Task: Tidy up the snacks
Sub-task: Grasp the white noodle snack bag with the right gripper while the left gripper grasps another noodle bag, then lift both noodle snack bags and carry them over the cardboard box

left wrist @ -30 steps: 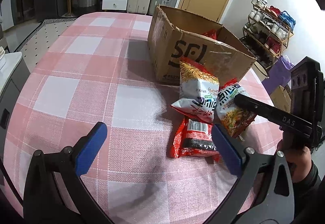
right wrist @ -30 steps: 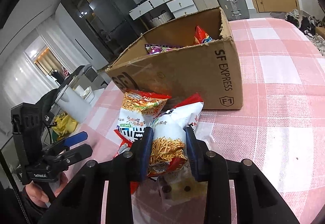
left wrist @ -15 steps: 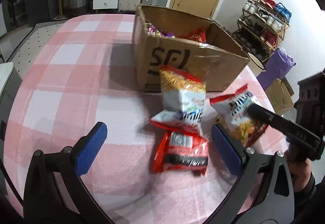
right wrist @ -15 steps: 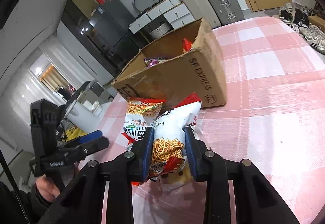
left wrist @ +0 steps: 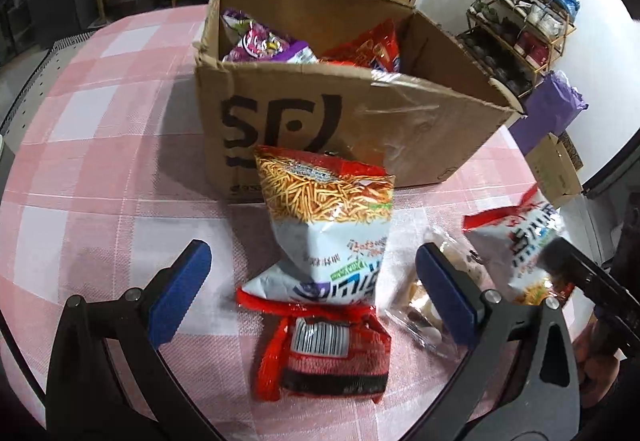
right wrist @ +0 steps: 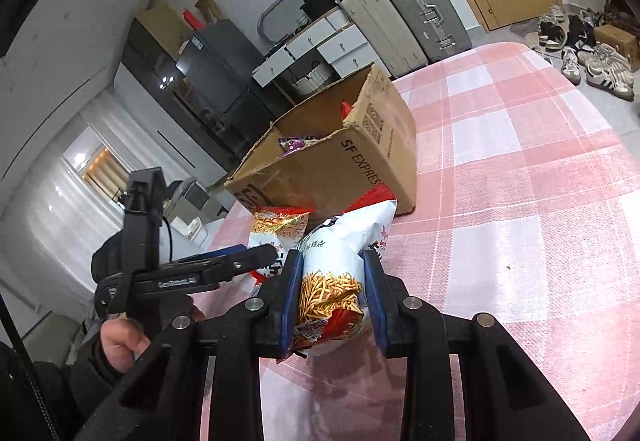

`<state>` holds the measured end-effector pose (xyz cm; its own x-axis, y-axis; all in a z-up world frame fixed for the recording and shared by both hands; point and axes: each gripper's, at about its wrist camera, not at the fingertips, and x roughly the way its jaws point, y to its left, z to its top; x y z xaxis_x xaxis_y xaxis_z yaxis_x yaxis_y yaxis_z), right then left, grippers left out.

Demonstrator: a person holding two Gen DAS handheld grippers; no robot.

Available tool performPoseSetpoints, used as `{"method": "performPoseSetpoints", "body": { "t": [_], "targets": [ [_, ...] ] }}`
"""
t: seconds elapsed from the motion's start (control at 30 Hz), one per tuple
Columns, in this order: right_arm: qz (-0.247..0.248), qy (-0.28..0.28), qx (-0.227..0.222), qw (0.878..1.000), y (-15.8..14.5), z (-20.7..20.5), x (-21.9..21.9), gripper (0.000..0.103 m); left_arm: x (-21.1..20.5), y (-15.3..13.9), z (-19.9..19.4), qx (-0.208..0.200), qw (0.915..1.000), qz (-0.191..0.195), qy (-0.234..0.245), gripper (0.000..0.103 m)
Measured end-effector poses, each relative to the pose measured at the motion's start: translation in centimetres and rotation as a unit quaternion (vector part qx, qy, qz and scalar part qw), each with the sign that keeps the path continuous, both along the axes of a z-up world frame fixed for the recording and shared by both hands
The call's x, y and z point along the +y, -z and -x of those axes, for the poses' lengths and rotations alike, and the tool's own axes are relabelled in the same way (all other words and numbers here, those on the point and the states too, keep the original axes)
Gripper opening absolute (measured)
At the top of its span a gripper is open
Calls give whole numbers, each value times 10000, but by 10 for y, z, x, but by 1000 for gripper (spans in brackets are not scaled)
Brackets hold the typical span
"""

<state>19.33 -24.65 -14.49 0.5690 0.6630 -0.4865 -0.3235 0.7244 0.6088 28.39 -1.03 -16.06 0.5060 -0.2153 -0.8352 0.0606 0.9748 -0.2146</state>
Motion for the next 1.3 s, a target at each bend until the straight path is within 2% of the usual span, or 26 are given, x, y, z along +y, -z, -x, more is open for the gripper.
{"method": "performPoseSetpoints", "body": {
  "t": [0.03,0.1,0.13,0.17,0.2,0.27,0.4,0.47,0.77,1.0,1.3],
  "targets": [
    [-9,15,13,10000,0,1,-2,30,0,1,-2,11,10000,61,2,98],
    [10,38,27,10000,0,2,-3,30,-1,3,-7,28,9997,237,102,82],
    [3,43,27,10000,0,2,-3,30,-1,5,-9,48,9996,254,123,60],
    [-2,62,27,10000,0,2,-4,30,-1,7,-11,84,9994,298,166,47],
    [-9,70,32,10000,0,2,-4,30,0,10,-13,108,9992,321,202,45],
    [-2,75,26,10000,-1,2,-4,30,3,13,-12,67,9990,365,244,34],
    [29,51,3,10000,-2,3,0,30,9,15,-9,28,9988,429,252,33],
    [34,52,4,10000,-3,2,1,30,9,14,-6,1,9991,326,252,33],
    [82,19,-116,9999,-13,4,8,30,22,-1,13,-192,9992,352,90,33],
    [92,-27,-191,9998,-23,3,15,30,32,-19,29,-350,9983,438,144,33],
    [70,-133,-512,9986,-56,0,26,30,40,-55,47,-649,9968,450,120,33]
  ]
}}
